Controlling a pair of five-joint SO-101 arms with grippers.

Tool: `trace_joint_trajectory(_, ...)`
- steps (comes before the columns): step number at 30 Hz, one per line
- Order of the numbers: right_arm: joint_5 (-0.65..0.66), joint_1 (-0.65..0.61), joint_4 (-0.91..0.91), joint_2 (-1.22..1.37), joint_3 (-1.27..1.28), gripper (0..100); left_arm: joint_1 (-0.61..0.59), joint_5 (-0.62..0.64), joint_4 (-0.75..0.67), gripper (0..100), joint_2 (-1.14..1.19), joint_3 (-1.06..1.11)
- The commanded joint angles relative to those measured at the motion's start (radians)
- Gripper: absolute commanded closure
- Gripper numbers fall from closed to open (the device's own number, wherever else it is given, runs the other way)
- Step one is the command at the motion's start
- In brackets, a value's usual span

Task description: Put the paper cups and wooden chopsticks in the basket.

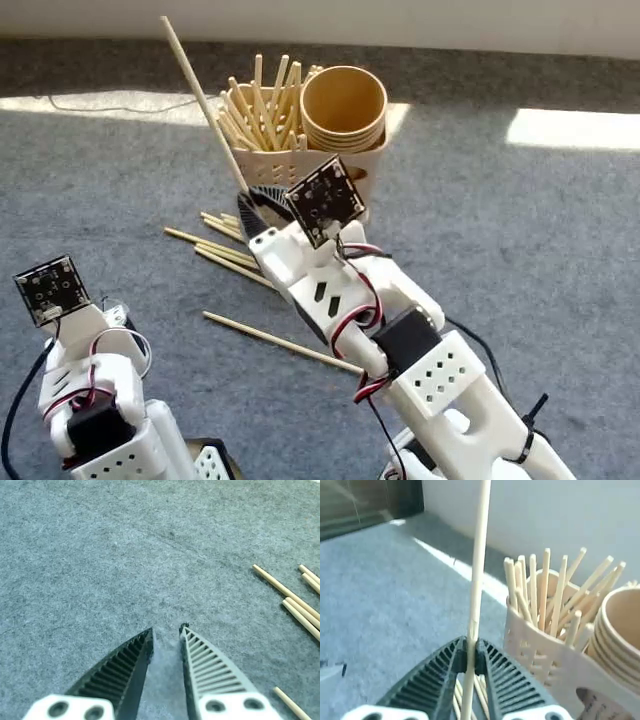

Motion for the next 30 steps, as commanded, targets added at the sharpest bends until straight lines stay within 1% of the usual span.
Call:
trace_joint_trajectory(1, -0.008, 0.03, -0.179, -0.028, -0.005, 99.5, -0.015, 0.002, -0.02, 90, 0.001, -0.007)
trace_joint_trajectory(4, -0.008, 0.064, -0.331, 0.018, -0.005, 99.5, -0.015, 0.002, -0.02, 90, 0.001, -0.005)
trace_joint_trajectory(10, -0.008, 0.156, -0.593, 0.22, -0.015, 99.5, -0.015, 0.002, -0.02, 90, 0.001, -0.005)
trace_joint_trajectory(18, -0.008, 0.174, -0.9, 0.444, -0.027, 99.5, -0.015, 0.002, -0.02, 90, 0.001, -0.005)
trace_joint_trajectory(25, -0.008, 0.214, -1.075, 0.604, -0.059, 99.5, -0.015, 0.002, -0.02, 90, 0.001, -0.005)
trace_joint_trajectory(30, -0.008, 0.209, -1.09, 0.627, -0.053, 98.1, -0.015, 0.002, -0.02, 90, 0.001, -0.005)
